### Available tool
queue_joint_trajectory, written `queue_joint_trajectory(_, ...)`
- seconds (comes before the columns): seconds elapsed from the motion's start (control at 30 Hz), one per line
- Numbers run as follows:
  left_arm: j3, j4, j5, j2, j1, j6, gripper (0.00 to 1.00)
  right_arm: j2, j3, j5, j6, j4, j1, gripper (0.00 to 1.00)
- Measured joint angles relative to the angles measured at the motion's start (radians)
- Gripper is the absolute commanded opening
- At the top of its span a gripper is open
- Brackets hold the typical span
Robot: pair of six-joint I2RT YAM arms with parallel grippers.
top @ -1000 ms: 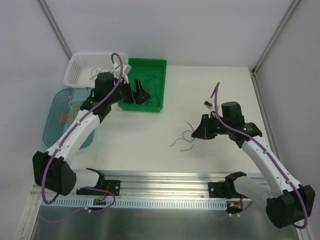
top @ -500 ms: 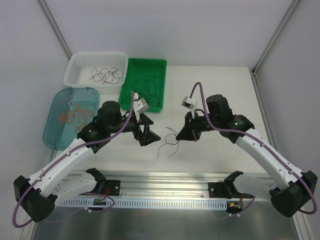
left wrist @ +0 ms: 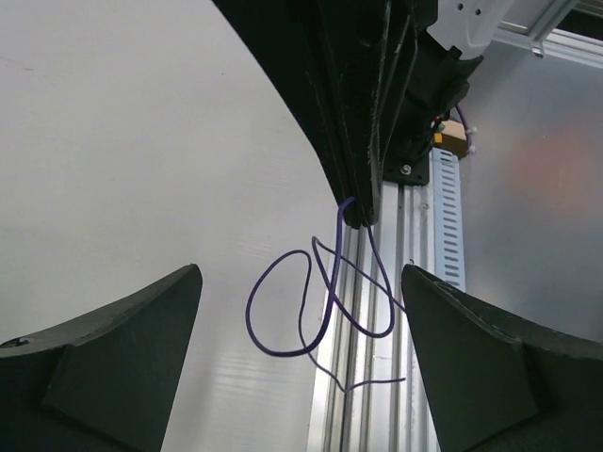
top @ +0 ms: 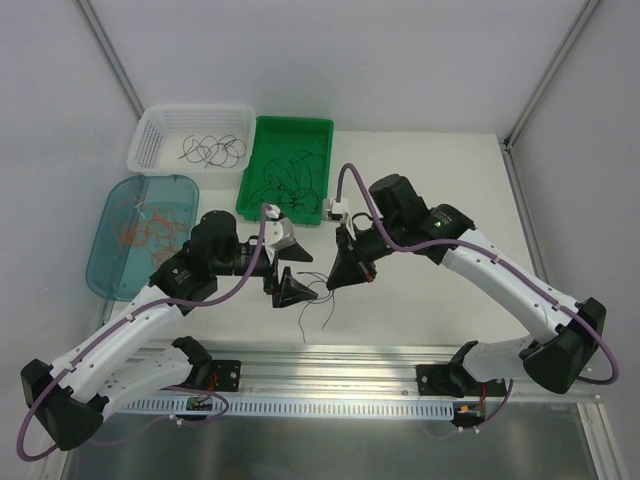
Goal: Untangle the cables
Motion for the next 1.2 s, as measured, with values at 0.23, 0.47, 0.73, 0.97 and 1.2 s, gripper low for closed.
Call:
queue_joint_trajectory(0.23,-0.043,-0.002,0.043,0.009,-0.011,-0.041,0.24,0.02,0.002,0.001,-0.013,-0.012,0.013,0.01)
queue_joint_trajectory(0.47,-0.057,-0.001,0.053,0.008,-0.011,-0.056,0.0,0.02,0.002,0.005,-0.011,-0.004,0.013,0.09)
queue_joint_trajectory(0.73,-0.056,-0.001,-0.063,0.011,-0.011,-0.084,0.0,-0.006,-0.006,0.092,0.003,-0.009,0.011,0.66)
queue_joint_trajectory(0.97,0.041,-0.025,-0.242,0.116,0.054,-0.144,0.0,-0.187,-0.081,0.35,0.081,-0.022,-0.066,0.94)
queue_joint_trajectory(1.2,0.26,-0.037,-0.406,0.27,0.315,-0.247,0.02,-0.37,-0.204,0.621,0.188,-0.016,-0.084,0.97)
